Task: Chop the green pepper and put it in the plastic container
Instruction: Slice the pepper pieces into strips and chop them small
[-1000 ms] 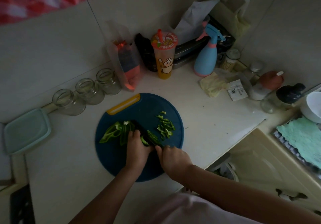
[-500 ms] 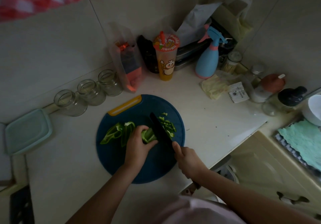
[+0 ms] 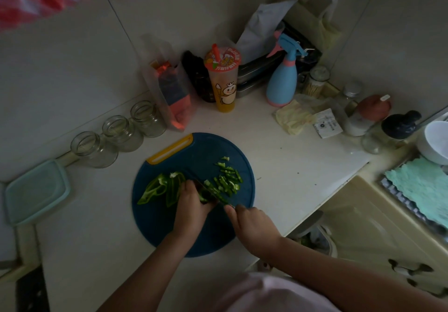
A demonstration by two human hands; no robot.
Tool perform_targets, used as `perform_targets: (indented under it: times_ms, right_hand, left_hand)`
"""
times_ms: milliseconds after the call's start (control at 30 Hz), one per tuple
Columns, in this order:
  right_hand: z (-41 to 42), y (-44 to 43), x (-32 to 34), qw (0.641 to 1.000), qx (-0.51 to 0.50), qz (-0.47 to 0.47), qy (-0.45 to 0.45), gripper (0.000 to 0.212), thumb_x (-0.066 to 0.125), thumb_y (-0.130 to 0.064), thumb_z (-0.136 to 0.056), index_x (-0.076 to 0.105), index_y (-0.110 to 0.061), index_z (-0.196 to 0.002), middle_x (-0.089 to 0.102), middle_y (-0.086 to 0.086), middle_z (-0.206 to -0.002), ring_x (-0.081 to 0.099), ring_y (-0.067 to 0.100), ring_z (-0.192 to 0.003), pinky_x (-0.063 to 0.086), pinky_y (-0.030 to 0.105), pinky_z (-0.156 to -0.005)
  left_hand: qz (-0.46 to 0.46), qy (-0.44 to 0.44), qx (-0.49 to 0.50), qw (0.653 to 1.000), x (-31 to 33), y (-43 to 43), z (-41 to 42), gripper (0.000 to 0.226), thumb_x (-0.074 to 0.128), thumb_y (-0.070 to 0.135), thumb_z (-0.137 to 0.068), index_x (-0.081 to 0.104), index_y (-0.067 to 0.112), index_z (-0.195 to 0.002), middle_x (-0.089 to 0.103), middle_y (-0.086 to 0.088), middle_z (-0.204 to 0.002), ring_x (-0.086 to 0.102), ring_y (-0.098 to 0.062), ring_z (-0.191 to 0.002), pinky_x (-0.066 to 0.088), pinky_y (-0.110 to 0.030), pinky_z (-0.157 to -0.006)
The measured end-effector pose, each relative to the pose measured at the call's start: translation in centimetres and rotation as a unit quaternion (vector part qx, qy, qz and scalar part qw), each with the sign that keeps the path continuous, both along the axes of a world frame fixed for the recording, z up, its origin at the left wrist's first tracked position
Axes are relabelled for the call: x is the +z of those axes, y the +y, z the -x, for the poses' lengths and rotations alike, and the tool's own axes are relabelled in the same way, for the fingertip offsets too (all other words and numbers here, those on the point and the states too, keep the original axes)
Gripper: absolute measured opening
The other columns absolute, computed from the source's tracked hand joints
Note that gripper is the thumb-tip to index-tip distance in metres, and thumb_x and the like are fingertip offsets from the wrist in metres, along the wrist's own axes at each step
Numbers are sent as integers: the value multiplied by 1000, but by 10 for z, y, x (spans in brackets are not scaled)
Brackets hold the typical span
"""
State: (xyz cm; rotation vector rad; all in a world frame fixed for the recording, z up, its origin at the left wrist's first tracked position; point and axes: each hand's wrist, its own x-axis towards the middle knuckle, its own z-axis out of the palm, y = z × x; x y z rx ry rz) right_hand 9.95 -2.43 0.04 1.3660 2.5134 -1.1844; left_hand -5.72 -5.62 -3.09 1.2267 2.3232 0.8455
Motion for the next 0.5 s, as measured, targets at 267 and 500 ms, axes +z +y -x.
perform_targets:
  times_ms: [267, 500]
  right_hand:
    - [0, -4, -2, 995, 48, -63, -67, 53, 17, -51, -100, 49, -10, -107, 66, 14, -96, 61, 36, -90, 35, 35, -67]
    - [2, -2, -4, 995, 37, -56, -70, 53, 17, -52, -99, 50, -10, -105, 66, 13, -98, 62, 34, -91, 36, 33, -67]
  left_hand:
    - [-4, -10, 10, 1000, 3, -1, -5, 78, 87, 16, -60, 46, -9, -123, 54, -21, -120, 48, -31, -120, 36, -26, -99]
    - [15, -12, 26, 999, 5, -1, -6, 58, 85, 13, -61, 52, -6, -105, 56, -20, -107, 53, -32, -107, 40, -26, -87]
